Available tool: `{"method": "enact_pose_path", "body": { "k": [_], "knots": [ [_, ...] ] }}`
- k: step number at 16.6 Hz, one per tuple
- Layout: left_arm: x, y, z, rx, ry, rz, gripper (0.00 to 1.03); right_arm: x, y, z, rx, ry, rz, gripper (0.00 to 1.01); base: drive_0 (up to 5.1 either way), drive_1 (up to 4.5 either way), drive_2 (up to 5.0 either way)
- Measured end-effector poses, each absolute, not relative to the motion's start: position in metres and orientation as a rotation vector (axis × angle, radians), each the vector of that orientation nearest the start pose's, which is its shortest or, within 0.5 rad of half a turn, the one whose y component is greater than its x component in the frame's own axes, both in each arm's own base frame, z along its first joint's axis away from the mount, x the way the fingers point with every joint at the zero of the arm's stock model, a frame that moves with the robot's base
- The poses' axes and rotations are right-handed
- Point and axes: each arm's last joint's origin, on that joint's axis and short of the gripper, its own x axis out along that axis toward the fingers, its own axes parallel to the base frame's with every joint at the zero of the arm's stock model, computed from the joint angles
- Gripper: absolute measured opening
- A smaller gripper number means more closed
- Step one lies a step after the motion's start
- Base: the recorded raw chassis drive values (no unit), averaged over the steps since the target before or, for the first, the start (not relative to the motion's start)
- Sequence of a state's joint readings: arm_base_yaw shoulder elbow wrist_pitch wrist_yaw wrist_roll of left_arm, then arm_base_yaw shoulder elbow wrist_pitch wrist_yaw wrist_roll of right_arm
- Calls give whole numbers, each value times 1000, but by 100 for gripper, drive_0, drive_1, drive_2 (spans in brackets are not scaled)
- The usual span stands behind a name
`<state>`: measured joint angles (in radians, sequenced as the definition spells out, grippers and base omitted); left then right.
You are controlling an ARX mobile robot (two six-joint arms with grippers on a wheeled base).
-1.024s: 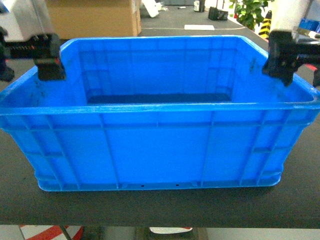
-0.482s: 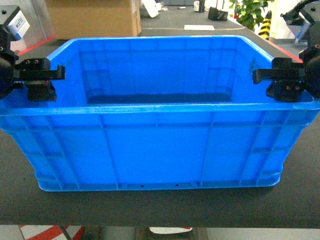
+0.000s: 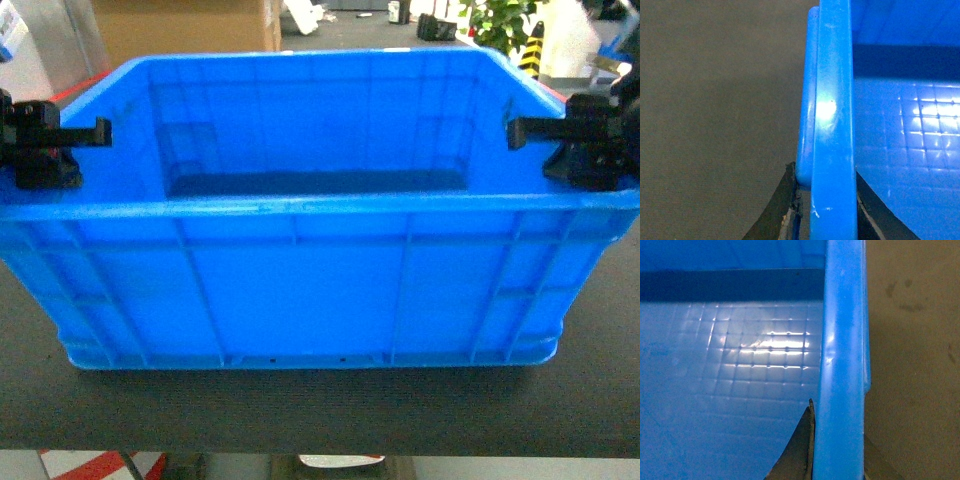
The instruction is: Place box next to blue box on left shelf
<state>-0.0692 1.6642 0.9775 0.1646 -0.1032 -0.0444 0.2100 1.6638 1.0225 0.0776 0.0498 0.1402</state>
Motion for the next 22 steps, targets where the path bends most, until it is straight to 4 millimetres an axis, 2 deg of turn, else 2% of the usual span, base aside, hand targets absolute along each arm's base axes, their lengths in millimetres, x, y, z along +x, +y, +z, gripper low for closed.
{"method": "enact_pose_path", "body": {
  "k": [5, 7, 11, 17, 22],
  "knots": [
    [336, -28, 267, -9, 292, 48, 17, 333, 69, 266, 87, 366, 124, 7, 0, 0, 0],
    [327, -32, 281, 11, 228, 48, 17, 325, 67, 270, 92, 339, 122, 7, 0, 0, 0],
    [324, -32, 274, 17, 258, 49, 17, 323, 66, 264, 90, 369, 121, 7, 0, 0, 0],
    [314, -33, 284, 12, 211, 45, 17, 316, 65, 274, 87, 314, 124, 7, 0, 0, 0],
    [314, -33, 283, 13, 218, 45, 17, 315, 65, 274, 85, 319, 123, 7, 0, 0, 0]
  ]
}}
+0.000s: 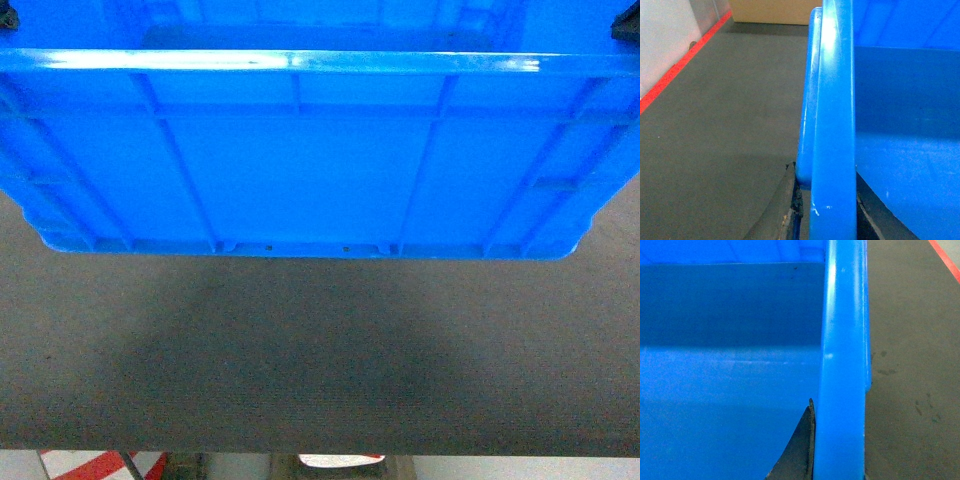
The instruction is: Place box next to blue box on left shelf
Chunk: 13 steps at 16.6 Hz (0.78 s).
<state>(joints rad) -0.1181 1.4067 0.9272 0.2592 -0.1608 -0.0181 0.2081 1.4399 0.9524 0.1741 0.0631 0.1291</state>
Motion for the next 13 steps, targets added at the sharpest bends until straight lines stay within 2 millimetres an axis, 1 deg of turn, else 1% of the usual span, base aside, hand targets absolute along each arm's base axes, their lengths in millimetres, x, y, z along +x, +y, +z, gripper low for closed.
{"method": "enact_pose_path", "body": {
  "k": [13],
  "knots": [
    [314, -34, 283, 13, 214, 41, 16, 316, 65, 274, 86, 318, 123, 7, 0, 0, 0]
  ]
}}
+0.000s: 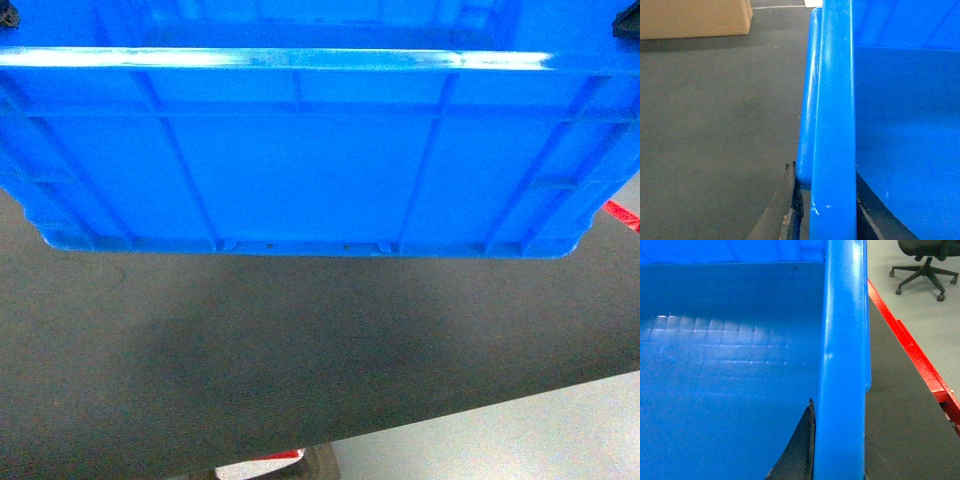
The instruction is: Place box next to blue box on left shelf
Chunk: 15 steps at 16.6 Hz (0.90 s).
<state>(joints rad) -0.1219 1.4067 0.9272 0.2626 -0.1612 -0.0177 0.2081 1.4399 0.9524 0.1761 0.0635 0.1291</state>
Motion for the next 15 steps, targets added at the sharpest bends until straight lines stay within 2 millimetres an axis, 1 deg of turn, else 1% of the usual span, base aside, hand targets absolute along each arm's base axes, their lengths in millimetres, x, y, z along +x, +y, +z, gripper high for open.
{"method": "enact_pose_path", "body": {
  "k": [15],
  "knots": [
    [314, -34, 283, 13, 215, 41, 16, 316, 65, 274, 86, 318, 123, 7, 0, 0, 0]
  ]
}}
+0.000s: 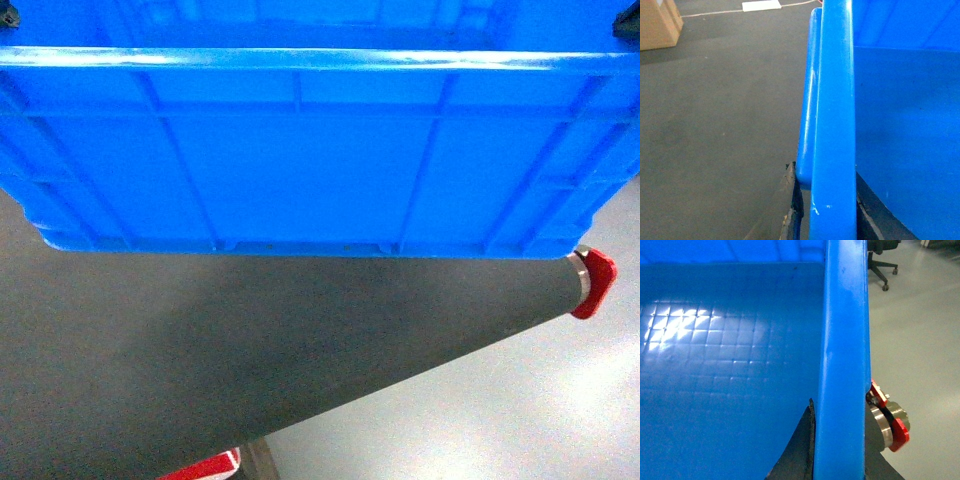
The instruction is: Place box next to blue box on left shelf
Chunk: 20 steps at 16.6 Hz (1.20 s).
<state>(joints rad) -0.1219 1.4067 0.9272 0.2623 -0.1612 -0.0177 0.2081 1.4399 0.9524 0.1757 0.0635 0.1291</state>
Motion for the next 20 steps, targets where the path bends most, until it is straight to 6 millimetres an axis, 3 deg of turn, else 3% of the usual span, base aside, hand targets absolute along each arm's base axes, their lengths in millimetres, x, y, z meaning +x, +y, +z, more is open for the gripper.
{"method": "enact_pose_path", "body": {
  "k": [9, 20],
  "knots": [
    [314, -34, 283, 13, 215, 41, 16, 316, 65, 274, 86, 318, 123, 7, 0, 0, 0],
    [314, -34, 283, 13, 214, 41, 16, 316, 65, 274, 86, 318, 123, 7, -163, -163, -163]
  ]
}}
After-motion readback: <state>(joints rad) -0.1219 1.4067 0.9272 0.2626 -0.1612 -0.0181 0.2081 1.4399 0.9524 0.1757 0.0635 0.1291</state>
